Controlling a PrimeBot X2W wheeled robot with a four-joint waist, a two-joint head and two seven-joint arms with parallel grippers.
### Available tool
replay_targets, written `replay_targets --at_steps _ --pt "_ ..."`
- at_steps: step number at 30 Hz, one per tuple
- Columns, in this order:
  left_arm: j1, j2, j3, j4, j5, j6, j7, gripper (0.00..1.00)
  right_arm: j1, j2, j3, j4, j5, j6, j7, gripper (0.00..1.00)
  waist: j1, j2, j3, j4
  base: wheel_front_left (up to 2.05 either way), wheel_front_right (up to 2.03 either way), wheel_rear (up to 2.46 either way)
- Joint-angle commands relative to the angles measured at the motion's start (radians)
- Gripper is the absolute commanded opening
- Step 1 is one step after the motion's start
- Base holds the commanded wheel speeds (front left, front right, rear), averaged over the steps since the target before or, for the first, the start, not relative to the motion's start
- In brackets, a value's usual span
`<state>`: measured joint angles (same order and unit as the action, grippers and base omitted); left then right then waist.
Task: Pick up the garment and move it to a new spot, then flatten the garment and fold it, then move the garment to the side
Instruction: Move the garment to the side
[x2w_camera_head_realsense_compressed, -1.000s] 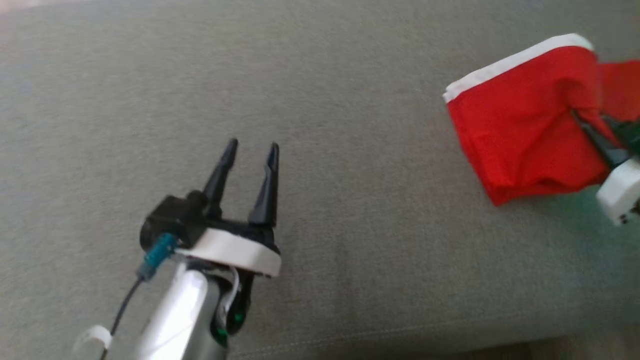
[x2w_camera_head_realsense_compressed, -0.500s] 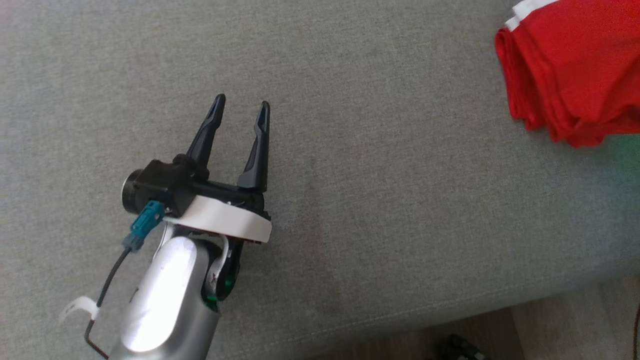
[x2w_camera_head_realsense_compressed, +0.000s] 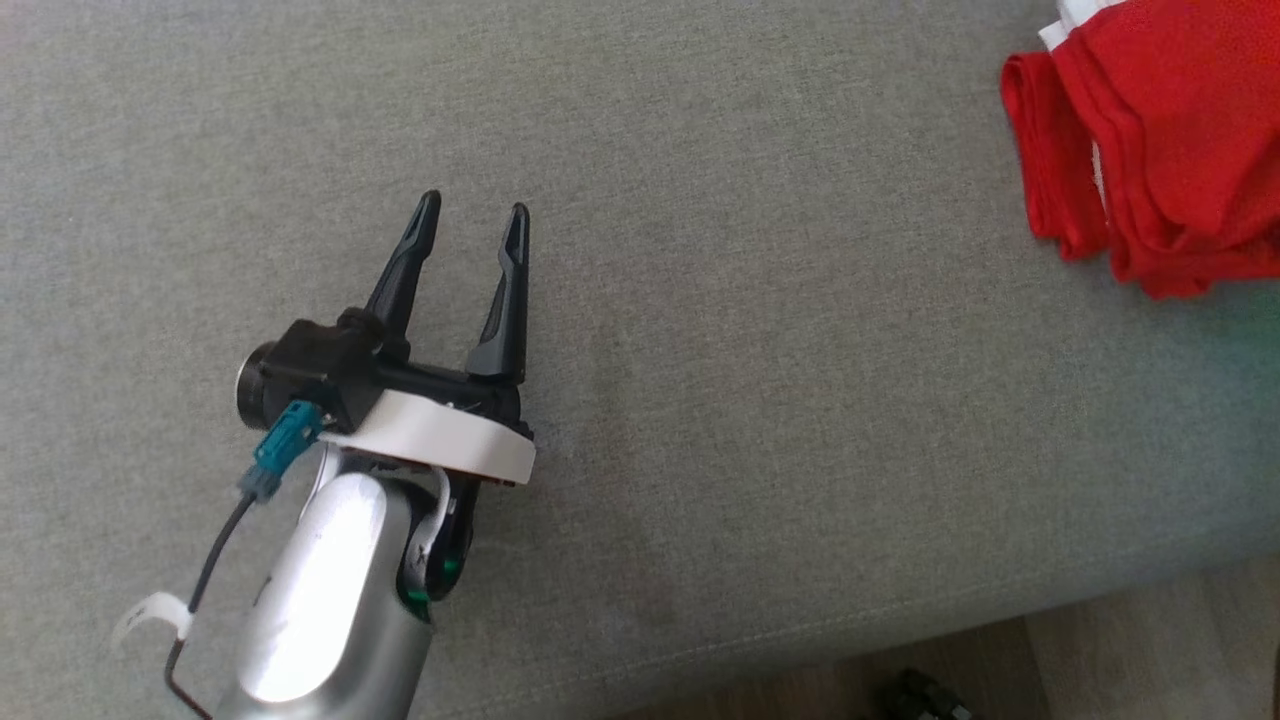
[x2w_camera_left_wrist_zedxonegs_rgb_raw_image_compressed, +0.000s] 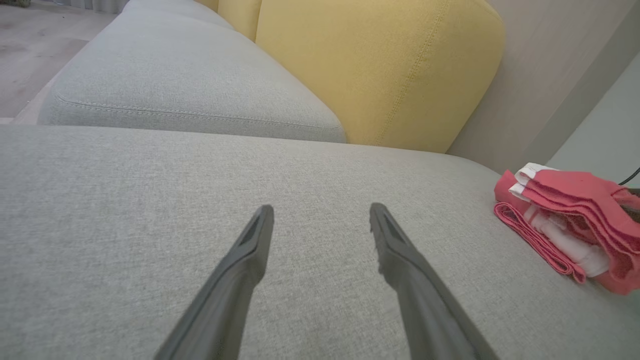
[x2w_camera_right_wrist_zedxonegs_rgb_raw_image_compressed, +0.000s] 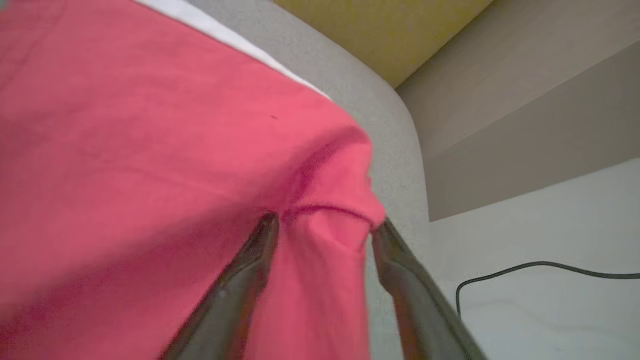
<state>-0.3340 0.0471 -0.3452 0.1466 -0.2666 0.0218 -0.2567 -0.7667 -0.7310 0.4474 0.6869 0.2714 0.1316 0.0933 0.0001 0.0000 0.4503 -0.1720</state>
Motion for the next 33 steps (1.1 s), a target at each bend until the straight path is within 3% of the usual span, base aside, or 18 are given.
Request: replay_targets --at_steps 1,13,23,33 --pt "-0.014 0.003 0.028 -0.029 0.002 -0.002 -0.005 1.00 0.025 -0.030 -0.009 -0.016 -0.001 -0.001 -0.001 1.00 -0.0001 0.0000 -0.002 0.000 0.00 0.00 0.00" --pt "0.025 0.003 0.044 -0.027 -0.017 0.004 -0.005 1.00 0.017 0.059 -0.112 -0.140 -0.047 -0.001 0.002 1.00 -0.0001 0.0000 -0.108 0.007 0.00 0.00 0.00" --pt "0.108 0.003 0.052 -0.051 -0.066 0.030 -0.005 1.00 0.155 0.262 -0.189 -0.336 -0.070 -0.001 -0.080 1.00 -0.0001 0.0000 -0.267 0.046 0.00 0.00 0.00" --pt "0.217 0.003 0.037 -0.037 -0.110 0.032 -0.005 1.00 0.407 0.461 -0.302 -0.413 -0.124 -0.001 -0.214 1.00 -0.0001 0.0000 -0.401 0.123 0.00 0.00 0.00"
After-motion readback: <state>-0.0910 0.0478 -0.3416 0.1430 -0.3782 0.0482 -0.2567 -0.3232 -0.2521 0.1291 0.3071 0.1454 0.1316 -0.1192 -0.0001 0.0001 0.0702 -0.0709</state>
